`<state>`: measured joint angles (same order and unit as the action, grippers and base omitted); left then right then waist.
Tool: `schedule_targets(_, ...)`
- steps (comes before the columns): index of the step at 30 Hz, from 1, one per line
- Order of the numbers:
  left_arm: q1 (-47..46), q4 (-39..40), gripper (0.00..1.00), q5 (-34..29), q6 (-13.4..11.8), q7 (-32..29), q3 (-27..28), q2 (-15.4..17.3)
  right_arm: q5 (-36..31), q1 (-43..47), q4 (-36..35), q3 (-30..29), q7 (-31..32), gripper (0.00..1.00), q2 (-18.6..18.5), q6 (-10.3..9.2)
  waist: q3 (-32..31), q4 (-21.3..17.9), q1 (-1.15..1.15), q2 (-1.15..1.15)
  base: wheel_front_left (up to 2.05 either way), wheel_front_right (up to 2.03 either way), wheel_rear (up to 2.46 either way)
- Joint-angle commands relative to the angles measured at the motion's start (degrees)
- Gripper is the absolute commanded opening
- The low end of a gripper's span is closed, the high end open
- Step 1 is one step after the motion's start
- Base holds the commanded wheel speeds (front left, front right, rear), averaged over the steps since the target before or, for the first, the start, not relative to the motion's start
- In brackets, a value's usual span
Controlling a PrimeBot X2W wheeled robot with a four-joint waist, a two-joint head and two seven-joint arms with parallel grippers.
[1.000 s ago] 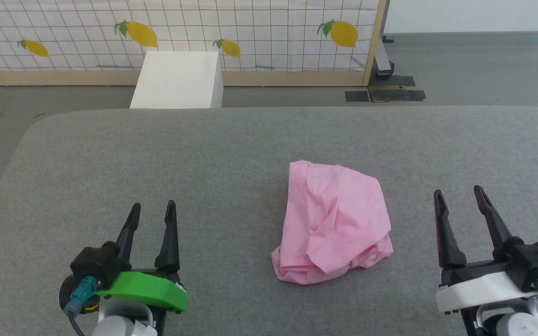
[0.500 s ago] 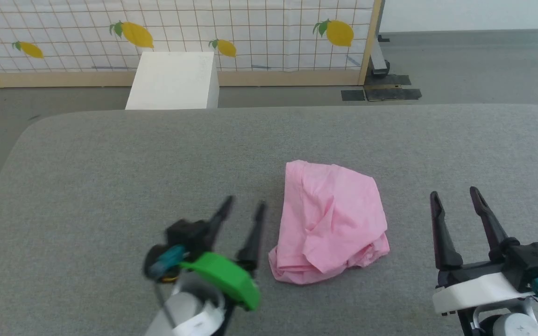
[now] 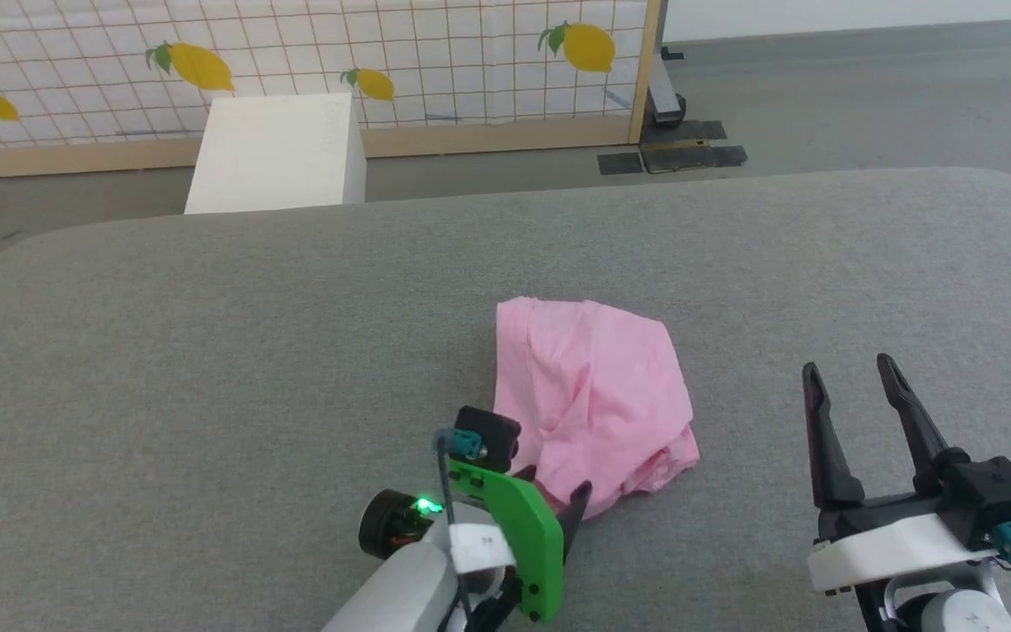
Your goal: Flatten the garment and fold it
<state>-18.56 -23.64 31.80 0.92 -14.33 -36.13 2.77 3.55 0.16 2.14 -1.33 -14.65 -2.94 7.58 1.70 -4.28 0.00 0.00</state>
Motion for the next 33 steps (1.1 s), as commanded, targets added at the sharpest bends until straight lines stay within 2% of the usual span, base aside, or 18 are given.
schedule_targets(1,-1.26,-0.08,1.00,0.82,-0.58,-1.44,-0.25,0.11,0.23,0.24,0.16,0.07,-0.23,1.00,0.06,-0.09,0.26,-0.41,0.00,0.00,0.00,0.00,0.00)
schedule_targets(4,-2.02,0.26,1.00,1.25,-0.79,-4.02,-0.99,0.11,0.30,0.14,0.32,0.18,-0.25,1.00,0.06,-0.09,0.28,-0.86,0.00,0.00,0.00,0.00,0.00)
schedule_targets(5,-2.33,0.49,0.70,1.21,-0.76,-4.36,-1.21,0.11,0.34,0.11,0.37,0.22,-0.25,1.00,0.06,-0.09,0.25,-0.99,0.00,0.00,0.00,0.00,0.00)
schedule_targets(6,-2.53,0.63,0.26,1.20,-0.60,-4.65,-1.46,0.11,0.36,0.09,0.41,0.26,-0.25,1.00,0.06,-0.09,0.21,-1.09,0.00,0.00,0.00,0.00,0.00)
schedule_targets(7,-2.74,0.74,0.00,1.11,-0.36,-4.99,-1.83,0.12,0.39,0.09,0.44,0.29,-0.26,1.00,0.06,-0.09,0.15,-1.19,0.00,0.00,0.00,0.00,0.00)
schedule_targets(10,-3.51,1.35,0.00,0.63,0.33,-4.26,-2.42,0.12,0.47,0.08,0.46,0.27,-0.27,1.00,0.06,-0.09,0.07,-1.32,0.00,0.00,0.00,0.00,0.00)
schedule_targets(14,-5.54,2.37,0.00,-0.08,1.76,-0.40,-3.18,0.12,0.63,0.04,0.33,0.01,-0.29,1.00,0.06,-0.09,0.21,-1.06,0.00,0.00,0.00,0.00,0.00)
schedule_targets(21,-13.69,8.66,0.00,3.79,4.11,9.86,-7.68,0.11,0.87,-0.31,0.17,-0.49,-0.31,1.00,0.06,-0.09,0.93,-0.24,0.00,0.00,0.00,0.00,0.00)
schedule_targets(25,-18.84,12.75,0.00,7.06,4.49,16.35,-9.62,0.11,0.97,-0.53,0.21,-0.39,-0.32,1.00,0.06,-0.09,1.12,-0.05,0.00,0.00,0.00,0.00,0.00)
schedule_targets(30,-23.08,16.04,0.00,10.29,2.73,22.77,-9.27,0.11,1.08,-0.45,0.30,-0.38,-0.33,1.00,0.06,-0.09,1.10,0.14,0.00,0.00,0.00,0.00,0.00)
schedule_targets(33,-23.12,14.73,0.00,10.28,-0.23,24.14,-6.97,0.69,1.14,-0.40,0.37,-0.43,-0.33,1.00,0.06,-0.09,1.11,0.25,0.00,0.00,0.00,0.00,0.00)
